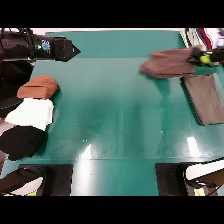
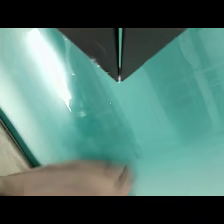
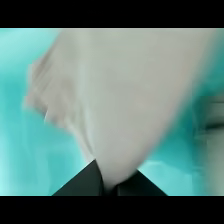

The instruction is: Fold the shirts.

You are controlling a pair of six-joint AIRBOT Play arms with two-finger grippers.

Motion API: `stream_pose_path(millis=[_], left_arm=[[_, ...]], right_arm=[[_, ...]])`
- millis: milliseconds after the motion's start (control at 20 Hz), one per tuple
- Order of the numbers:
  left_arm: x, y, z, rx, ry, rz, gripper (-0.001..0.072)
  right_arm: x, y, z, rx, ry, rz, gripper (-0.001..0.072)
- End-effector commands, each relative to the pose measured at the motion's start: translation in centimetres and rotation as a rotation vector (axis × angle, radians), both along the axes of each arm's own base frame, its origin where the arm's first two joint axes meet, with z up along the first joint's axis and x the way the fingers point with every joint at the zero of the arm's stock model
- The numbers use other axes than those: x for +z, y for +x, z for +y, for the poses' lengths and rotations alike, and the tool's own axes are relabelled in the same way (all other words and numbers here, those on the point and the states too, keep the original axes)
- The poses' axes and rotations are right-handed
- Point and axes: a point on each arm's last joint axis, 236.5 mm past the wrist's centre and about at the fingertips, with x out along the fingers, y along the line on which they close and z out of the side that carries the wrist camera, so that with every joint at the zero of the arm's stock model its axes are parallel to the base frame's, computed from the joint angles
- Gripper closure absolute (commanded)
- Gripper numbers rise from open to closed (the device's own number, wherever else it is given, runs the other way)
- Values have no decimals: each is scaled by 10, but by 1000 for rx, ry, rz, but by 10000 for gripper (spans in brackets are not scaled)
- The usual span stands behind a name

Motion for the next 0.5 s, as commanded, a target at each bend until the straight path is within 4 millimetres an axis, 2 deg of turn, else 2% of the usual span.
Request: stream_pose_path(millis=[0, 100, 200, 350, 450], left_arm=[[1, 0, -2, -3, -5, -6, 681], [1, 0, -2, 0, -8, -1, 682], [1, 0, -2, 2, -11, 2, 682], [0, -1, -2, 5, -14, 12, 681], [-2, -2, -3, 0, -10, 19, 681]], right_arm=[[17, -24, -108, -232, -23, -51, 695], [23, -28, -138, -299, -40, -90, 695], [29, -28, -152, -332, -55, -121, 695], [42, -17, -142, -334, 15, -183, 695], [67, -10, -135, -323, 46, -241, 695]])
